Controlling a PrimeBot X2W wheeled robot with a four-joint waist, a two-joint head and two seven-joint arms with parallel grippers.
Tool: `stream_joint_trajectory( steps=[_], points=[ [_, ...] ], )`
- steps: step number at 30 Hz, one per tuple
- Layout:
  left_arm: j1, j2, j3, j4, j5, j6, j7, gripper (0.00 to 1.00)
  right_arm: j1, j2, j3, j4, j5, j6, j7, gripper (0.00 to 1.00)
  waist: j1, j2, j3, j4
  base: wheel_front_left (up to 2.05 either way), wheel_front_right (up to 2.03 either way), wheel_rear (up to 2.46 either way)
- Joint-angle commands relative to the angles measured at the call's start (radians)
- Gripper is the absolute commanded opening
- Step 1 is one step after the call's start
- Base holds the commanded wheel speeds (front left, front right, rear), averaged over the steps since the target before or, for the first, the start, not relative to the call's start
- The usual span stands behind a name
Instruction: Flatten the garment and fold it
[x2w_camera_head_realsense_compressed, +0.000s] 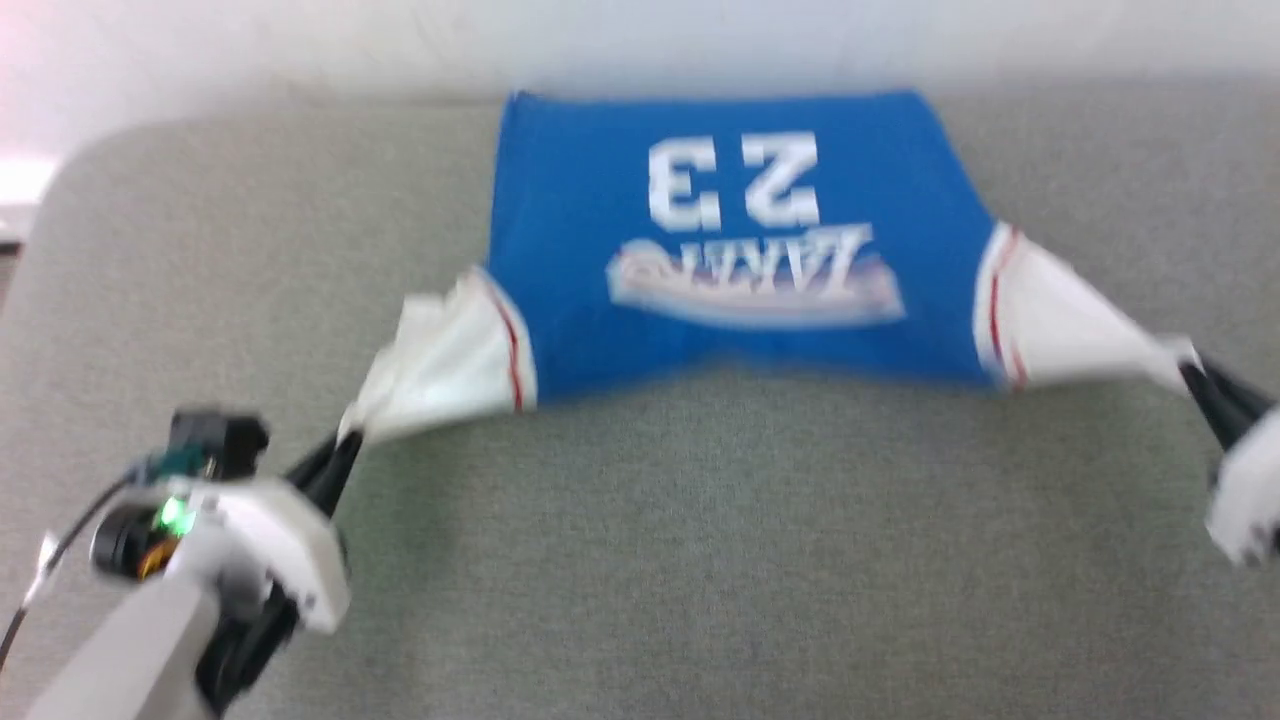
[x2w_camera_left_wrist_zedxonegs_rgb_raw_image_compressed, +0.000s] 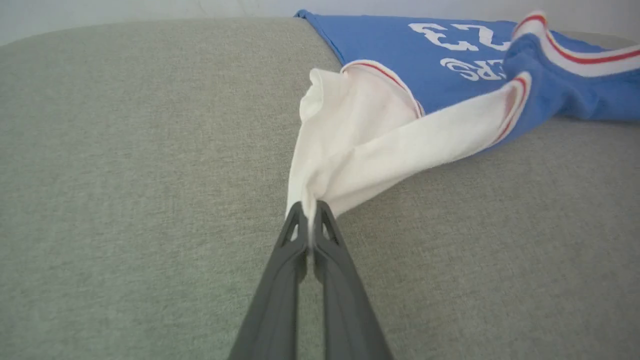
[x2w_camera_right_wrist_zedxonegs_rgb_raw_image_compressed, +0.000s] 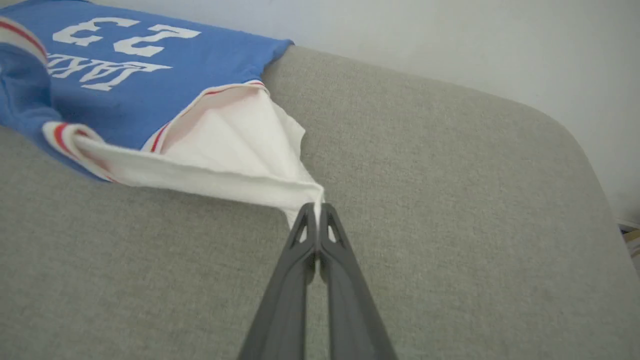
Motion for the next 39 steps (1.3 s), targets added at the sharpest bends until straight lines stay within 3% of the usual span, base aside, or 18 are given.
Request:
stream_joint_trajectory(
  steps=[1,6,14,20,26,27,28,33,39],
  points=[
    [0.029,0.015,0.008,-0.013,-0.009,0.013,0.005,0.00,0.020,-0.014,-0.006,-0.003,0.009,-0.002,0.004,0.00,0.0006,-0.0001,-0.099,0.018,0.00,0.00,0.00],
    [0.225,0.100,0.031,-0.165,-0.059,0.090,0.056,0.00,0.190,-0.060,-0.035,-0.026,0.040,-0.002,0.059,0.00,0.0006,-0.0001,-0.139,0.025,0.00,0.00,0.00],
    [0.459,0.149,0.024,-0.338,-0.135,0.156,0.111,0.00,0.378,-0.068,-0.074,-0.092,0.121,-0.002,0.207,0.00,0.0006,-0.0001,-0.198,0.030,0.00,0.00,0.00],
    [0.567,0.161,-0.011,-0.446,-0.164,0.188,0.158,0.00,0.518,-0.085,-0.116,-0.166,0.178,-0.002,0.381,0.00,0.0006,-0.0001,-0.210,0.041,0.00,0.00,0.00],
    [0.550,0.123,-0.051,-0.450,-0.128,0.182,0.145,0.00,0.573,-0.069,-0.199,-0.220,0.146,-0.002,0.469,0.00,0.0006,-0.0001,-0.196,0.055,0.00,0.00,0.00],
    [0.541,0.113,-0.054,-0.449,-0.127,0.177,0.143,0.00,0.572,-0.064,-0.213,-0.232,0.134,-0.002,0.480,0.41,0.0006,-0.0001,-0.191,0.060,0.00,0.00,0.00],
    [0.533,0.106,-0.055,-0.450,-0.128,0.172,0.141,0.00,0.569,-0.058,-0.229,-0.247,0.127,-0.002,0.490,1.00,0.0006,-0.0001,-0.186,0.065,0.00,0.00,0.00],
    [0.496,0.093,-0.068,-0.493,-0.117,0.160,0.151,0.00,0.513,-0.029,-0.324,-0.347,0.110,-0.002,0.548,1.00,0.0006,-0.0001,-0.137,0.100,0.00,0.00,0.00],
    [0.446,0.075,-0.082,-0.583,-0.095,0.181,0.183,0.00,0.352,-0.003,-0.413,-0.456,0.058,-0.002,0.667,1.00,0.0006,-0.0001,-0.021,0.171,0.00,0.00,0.00]
  ],
)
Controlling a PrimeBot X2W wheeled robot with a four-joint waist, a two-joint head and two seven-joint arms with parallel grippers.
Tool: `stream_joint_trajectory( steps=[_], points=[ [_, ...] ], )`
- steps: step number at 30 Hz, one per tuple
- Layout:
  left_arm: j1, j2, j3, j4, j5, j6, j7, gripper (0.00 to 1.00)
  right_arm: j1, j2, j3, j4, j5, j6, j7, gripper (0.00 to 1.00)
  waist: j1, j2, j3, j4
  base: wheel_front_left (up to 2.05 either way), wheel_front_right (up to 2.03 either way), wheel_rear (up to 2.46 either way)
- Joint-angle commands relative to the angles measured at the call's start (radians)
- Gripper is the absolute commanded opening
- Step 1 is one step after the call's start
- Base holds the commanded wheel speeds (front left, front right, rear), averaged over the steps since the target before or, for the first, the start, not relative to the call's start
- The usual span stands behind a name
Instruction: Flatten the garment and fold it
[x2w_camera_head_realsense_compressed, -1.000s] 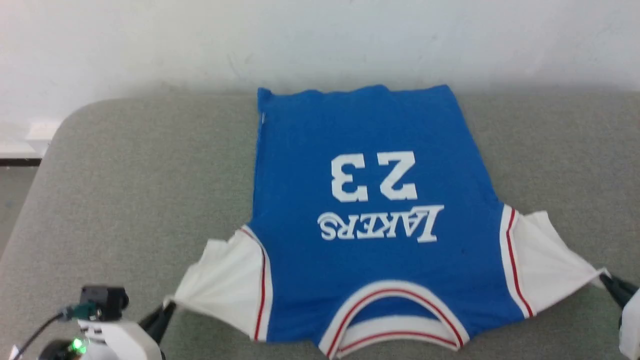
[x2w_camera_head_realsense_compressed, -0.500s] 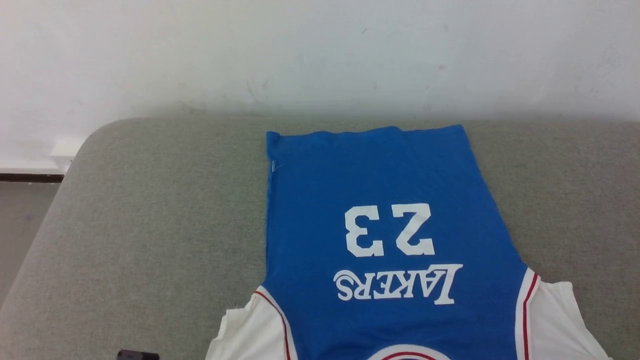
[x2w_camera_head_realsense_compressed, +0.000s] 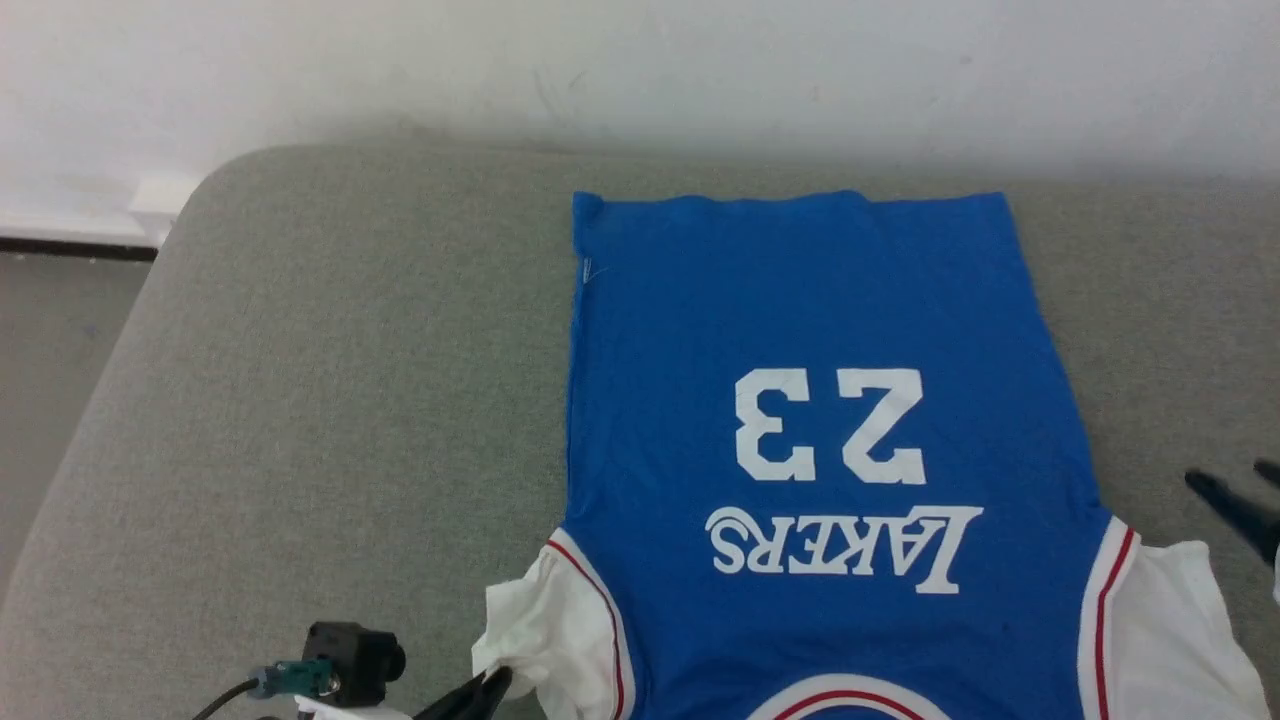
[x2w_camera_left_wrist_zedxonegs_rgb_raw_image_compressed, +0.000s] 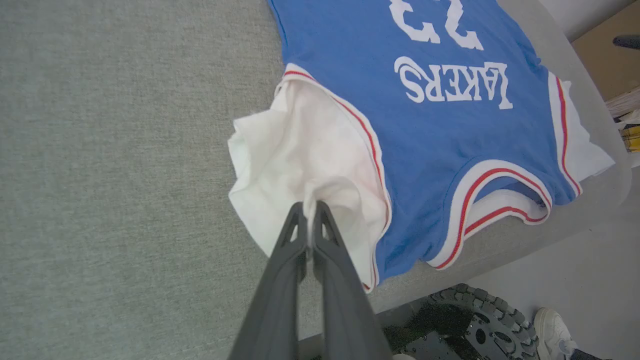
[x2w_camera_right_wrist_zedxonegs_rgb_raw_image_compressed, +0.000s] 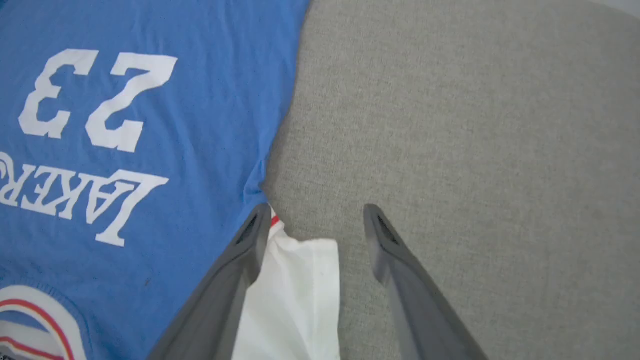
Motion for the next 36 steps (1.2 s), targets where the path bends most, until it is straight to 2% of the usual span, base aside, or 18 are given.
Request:
stream_joint_trajectory(
  steps=[1,7,11,17,28,36],
  points=[
    [-0.020,-0.008,-0.005,-0.019,0.013,0.011,0.003,0.00,-0.051,0.012,-0.010,-0.012,-0.015,-0.002,0.018,1.00,-0.0001,0.0000,0.097,0.070,0.00,0.00,0.00],
    [-0.063,-0.053,-0.025,-0.116,0.048,0.044,0.010,0.00,-0.325,0.051,-0.027,0.031,-0.076,-0.002,0.161,1.00,-0.0001,0.0000,0.240,0.156,0.00,0.00,0.00],
    [-0.089,-0.085,-0.048,-0.158,0.076,0.055,0.011,0.00,-0.499,0.052,-0.034,0.134,-0.144,-0.002,0.235,1.00,-0.0001,0.0000,0.319,0.212,0.00,0.00,0.00],
    [-0.120,-0.131,-0.085,-0.205,0.110,0.062,0.011,0.00,-0.695,0.045,-0.056,0.304,-0.249,-0.002,0.273,1.00,-0.0001,0.0000,0.400,0.281,0.00,0.00,0.00],
    [-0.144,-0.189,-0.129,-0.227,0.139,0.056,-0.009,0.00,-0.898,0.009,-0.081,0.496,-0.392,-0.002,0.242,1.00,-0.0001,0.0000,0.483,0.360,0.00,0.00,0.00],
    [-0.152,-0.213,-0.136,-0.197,0.131,0.042,-0.032,0.00,-0.929,-0.003,-0.030,0.577,-0.446,-0.002,0.236,1.00,-0.0001,0.0000,0.503,0.376,0.00,0.00,0.00]
  ],
)
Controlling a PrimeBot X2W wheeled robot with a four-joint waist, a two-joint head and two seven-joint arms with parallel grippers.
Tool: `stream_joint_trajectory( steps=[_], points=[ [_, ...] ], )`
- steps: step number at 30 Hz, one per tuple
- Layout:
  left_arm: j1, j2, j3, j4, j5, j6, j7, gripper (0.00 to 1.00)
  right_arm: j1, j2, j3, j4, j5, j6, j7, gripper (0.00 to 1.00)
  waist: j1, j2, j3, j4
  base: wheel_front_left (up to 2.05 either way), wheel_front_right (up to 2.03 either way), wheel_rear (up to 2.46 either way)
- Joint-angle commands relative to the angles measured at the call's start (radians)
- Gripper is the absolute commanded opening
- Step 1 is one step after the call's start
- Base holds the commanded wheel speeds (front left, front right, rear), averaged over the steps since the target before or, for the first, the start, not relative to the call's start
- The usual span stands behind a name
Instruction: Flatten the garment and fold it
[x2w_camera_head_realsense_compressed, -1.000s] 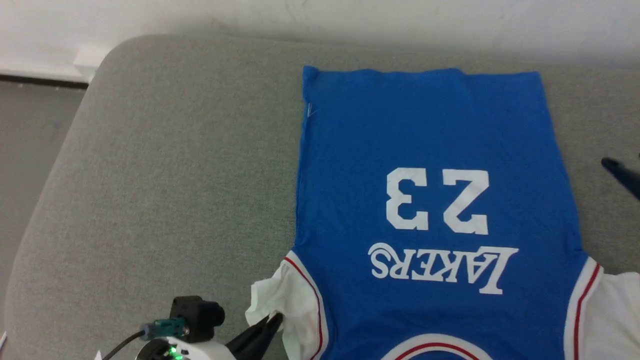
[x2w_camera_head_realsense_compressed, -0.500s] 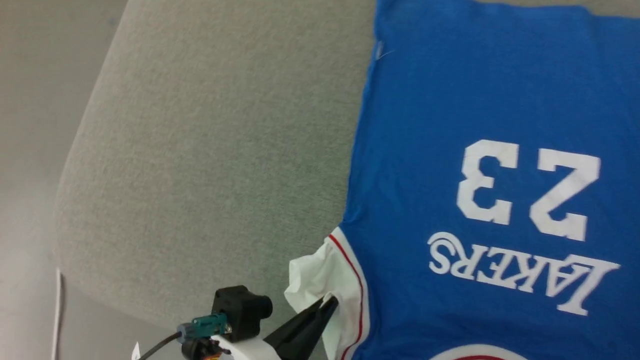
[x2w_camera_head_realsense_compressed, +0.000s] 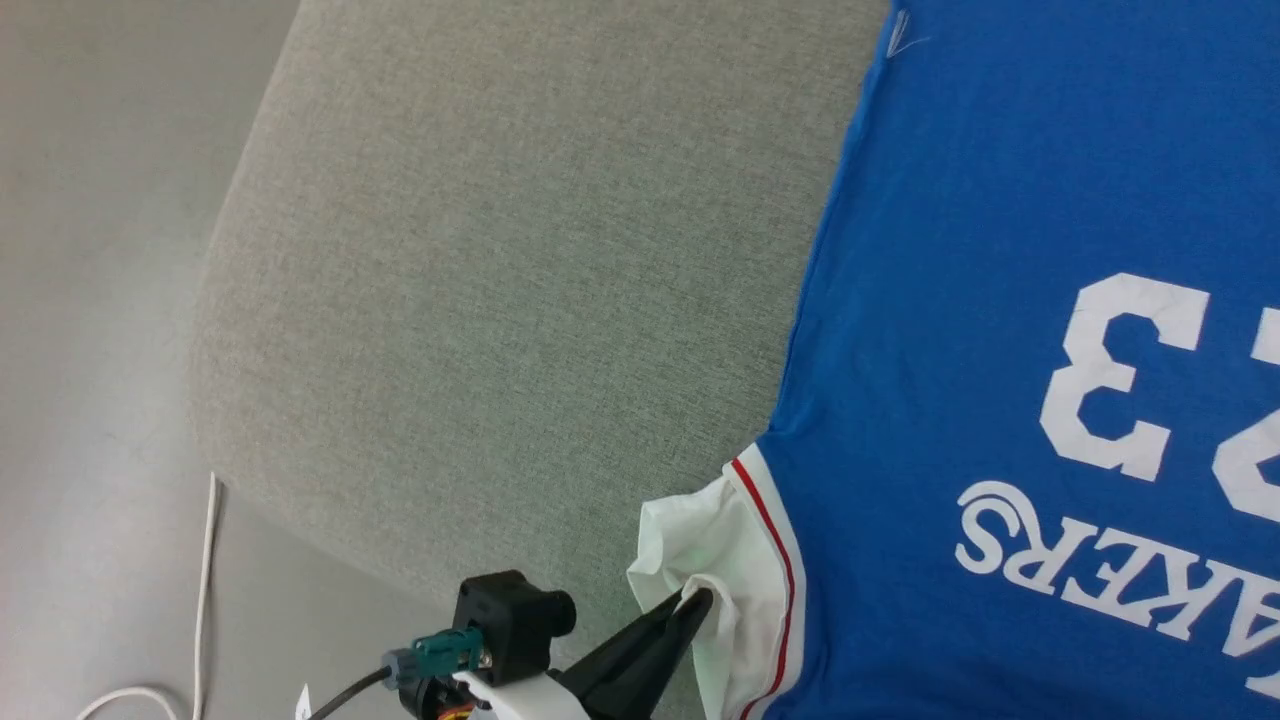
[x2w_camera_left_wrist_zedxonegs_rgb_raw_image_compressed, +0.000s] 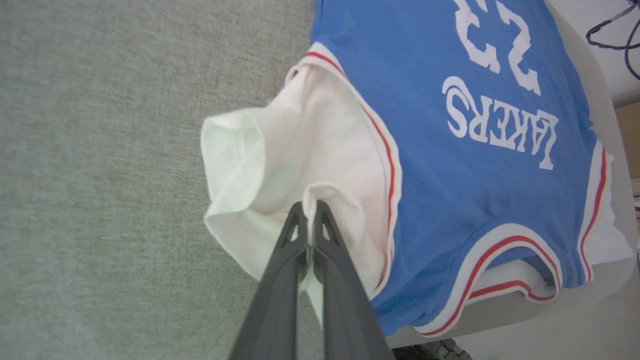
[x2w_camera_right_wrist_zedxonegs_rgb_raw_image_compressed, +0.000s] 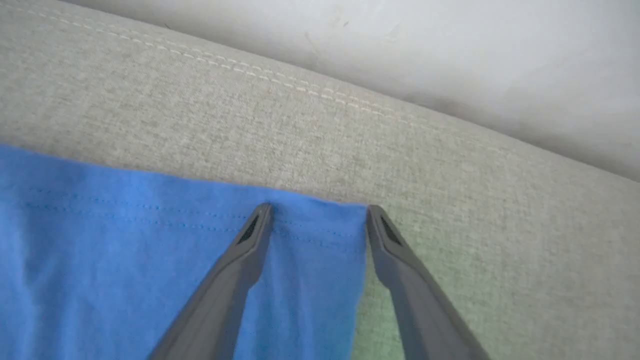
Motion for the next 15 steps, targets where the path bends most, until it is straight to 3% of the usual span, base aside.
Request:
stream_joint_trajectory(
  steps=[1,2,8,15],
  points=[
    [-0.013,-0.009,-0.002,0.009,-0.001,-0.006,-0.008,0.00,0.029,0.016,0.024,0.033,0.002,-0.001,0.013,0.40,0.0001,0.0000,0.013,0.012,0.00,0.00,0.00],
    [-0.013,-0.010,-0.002,0.014,-0.003,-0.007,-0.010,0.00,0.034,0.018,0.033,0.040,0.007,-0.001,0.016,0.00,0.0001,0.0000,0.010,0.008,0.00,0.00,0.00],
    [-0.014,-0.007,0.008,0.038,-0.007,-0.008,-0.020,0.00,0.066,0.010,0.063,0.064,0.021,-0.001,0.008,0.00,0.0001,0.0000,-0.028,-0.024,0.00,0.00,0.00],
    [-0.003,0.016,0.034,0.070,-0.025,0.005,-0.018,0.00,0.159,0.013,0.107,0.096,0.037,-0.001,-0.045,0.00,0.0001,0.0000,-0.150,-0.120,0.00,0.00,0.00]
  ],
)
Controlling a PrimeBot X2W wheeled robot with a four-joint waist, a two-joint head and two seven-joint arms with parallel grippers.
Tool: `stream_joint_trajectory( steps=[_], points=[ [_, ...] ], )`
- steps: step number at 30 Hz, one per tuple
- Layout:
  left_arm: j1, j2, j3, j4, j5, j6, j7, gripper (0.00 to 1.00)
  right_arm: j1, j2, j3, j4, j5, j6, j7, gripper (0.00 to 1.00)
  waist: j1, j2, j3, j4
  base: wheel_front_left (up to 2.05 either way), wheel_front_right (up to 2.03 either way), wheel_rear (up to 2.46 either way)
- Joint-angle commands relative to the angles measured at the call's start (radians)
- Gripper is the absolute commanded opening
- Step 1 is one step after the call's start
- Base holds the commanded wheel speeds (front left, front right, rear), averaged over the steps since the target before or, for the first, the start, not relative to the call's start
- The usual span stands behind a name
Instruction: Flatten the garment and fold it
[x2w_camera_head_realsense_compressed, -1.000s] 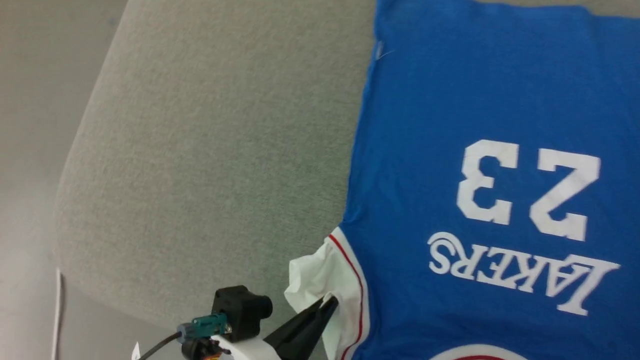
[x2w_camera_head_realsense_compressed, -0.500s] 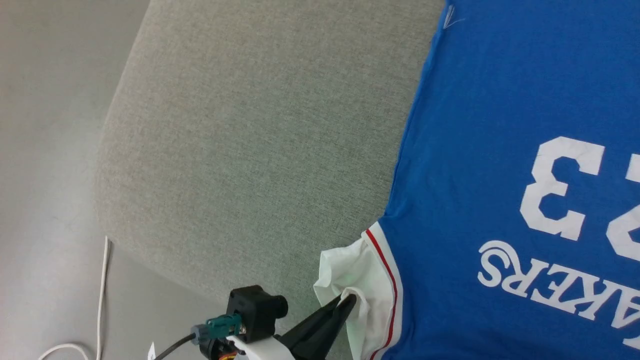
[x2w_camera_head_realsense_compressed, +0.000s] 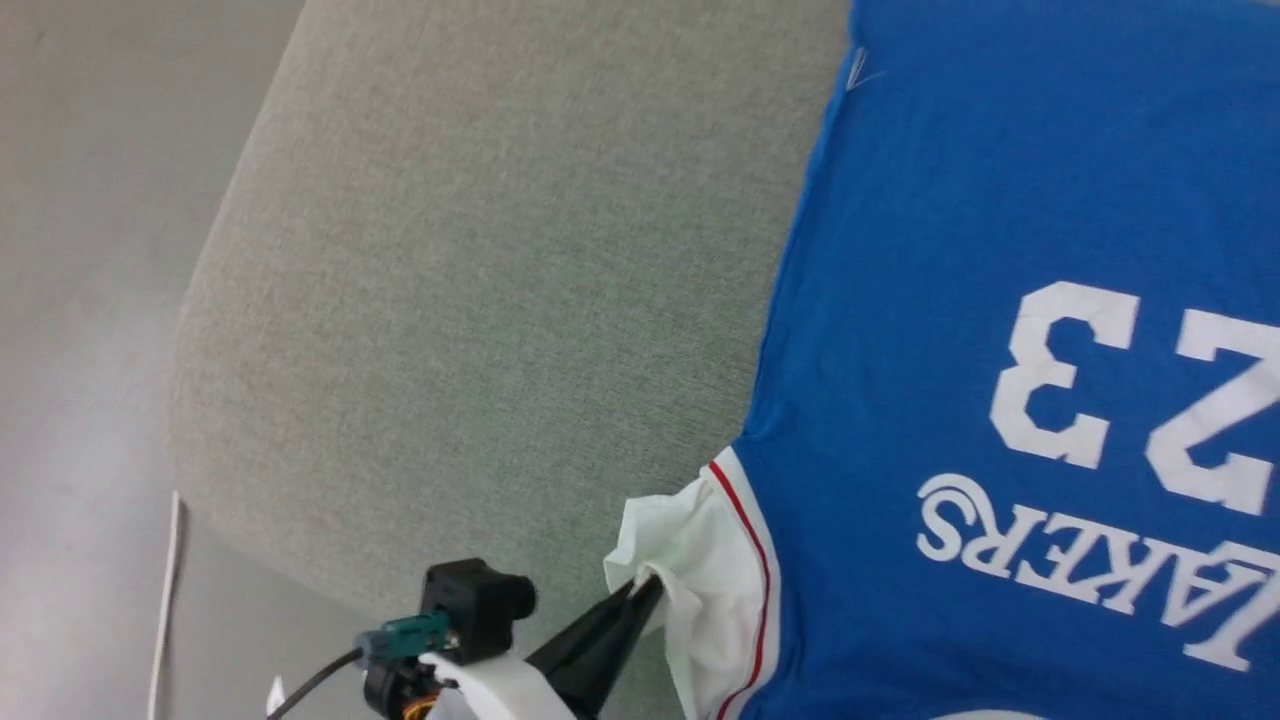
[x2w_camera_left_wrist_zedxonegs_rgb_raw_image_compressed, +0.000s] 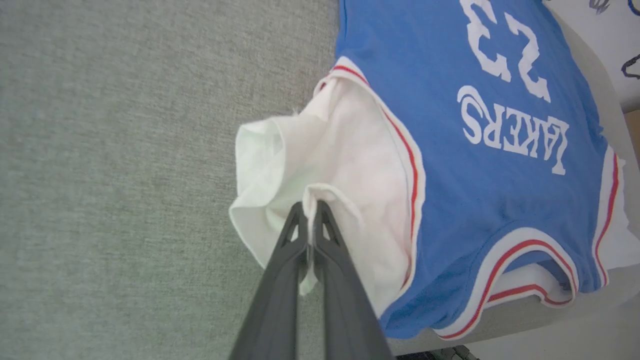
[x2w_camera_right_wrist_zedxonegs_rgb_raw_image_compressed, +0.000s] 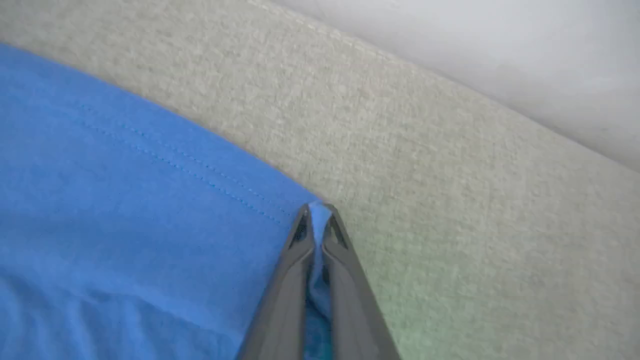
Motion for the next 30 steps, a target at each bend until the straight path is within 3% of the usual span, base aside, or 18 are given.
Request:
stream_joint_trajectory(
  steps=[1,8,13,17,21,30],
  points=[
    [0.000,0.005,0.009,0.003,-0.006,0.008,-0.002,0.00,0.083,-0.001,0.017,0.048,-0.001,-0.001,0.022,0.00,0.0001,0.0000,-0.098,-0.093,0.00,0.00,0.00],
    [0.047,0.044,0.055,0.021,-0.045,0.035,-0.004,0.00,0.256,0.026,0.070,-0.012,0.107,-0.001,-0.015,0.00,0.0001,0.0000,-0.248,-0.229,0.00,0.00,0.00],
    [0.078,0.066,0.085,0.025,-0.069,0.053,-0.011,0.00,0.425,-0.014,0.057,-0.129,0.201,-0.001,-0.003,0.00,0.0001,0.0000,-0.319,-0.305,0.00,0.00,0.00],
    [0.103,0.081,0.110,0.029,-0.086,0.067,-0.021,0.00,0.584,-0.050,-0.012,-0.261,0.246,-0.001,0.040,0.00,0.0001,0.0000,-0.355,-0.351,0.00,0.00,0.00],
    [0.126,0.089,0.127,0.032,-0.097,0.075,-0.035,0.00,0.764,-0.044,-0.134,-0.422,0.272,-0.001,0.101,0.00,0.0001,0.0000,-0.378,-0.381,0.00,0.00,0.00],
    [0.135,0.082,0.154,0.055,-0.092,0.086,-0.088,0.00,1.165,0.128,-0.395,-0.736,0.191,-0.001,0.312,0.00,0.0001,0.0000,-0.398,-0.387,0.00,0.00,0.00]
  ],
)
